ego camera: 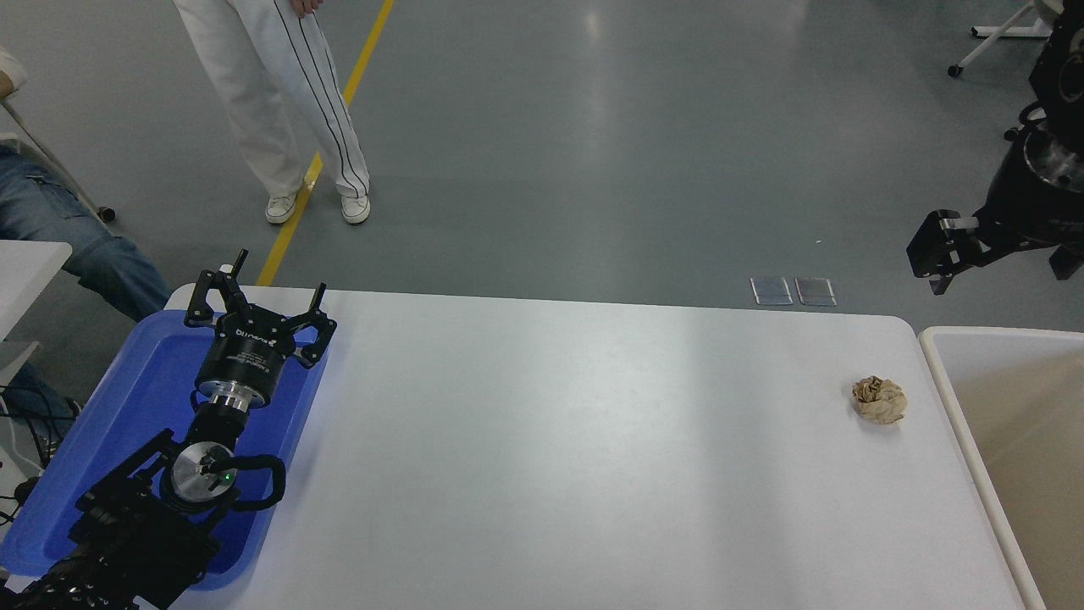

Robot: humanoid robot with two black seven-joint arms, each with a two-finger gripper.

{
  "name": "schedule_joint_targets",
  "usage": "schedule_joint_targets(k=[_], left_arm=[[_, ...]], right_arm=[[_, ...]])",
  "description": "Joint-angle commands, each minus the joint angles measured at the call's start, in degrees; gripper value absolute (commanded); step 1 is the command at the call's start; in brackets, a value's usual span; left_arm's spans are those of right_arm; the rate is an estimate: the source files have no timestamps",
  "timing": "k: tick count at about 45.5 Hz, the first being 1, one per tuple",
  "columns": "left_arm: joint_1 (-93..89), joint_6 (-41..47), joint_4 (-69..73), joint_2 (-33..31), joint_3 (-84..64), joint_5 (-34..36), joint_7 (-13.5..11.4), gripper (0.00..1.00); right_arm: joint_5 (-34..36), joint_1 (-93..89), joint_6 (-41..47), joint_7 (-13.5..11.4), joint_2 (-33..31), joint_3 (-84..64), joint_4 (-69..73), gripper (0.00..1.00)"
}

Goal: Pick up paper ball place in dustbin

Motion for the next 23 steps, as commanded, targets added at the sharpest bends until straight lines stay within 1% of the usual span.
schedule_joint_targets(k=[1,23], left_arm=[[-0.09,0.00,-0.02,0.00,0.18,0.13,0.00,1.00],[-0.09,0.00,-0.02,0.00,0.09,-0.05,0.00,1.00]], right_arm=[[0.00,-0.39,0.00,0.00,0.04,0.19,-0.04,1.00],[0.00,-0.57,0.00,0.00,0.04,0.54,-0.04,1.00]])
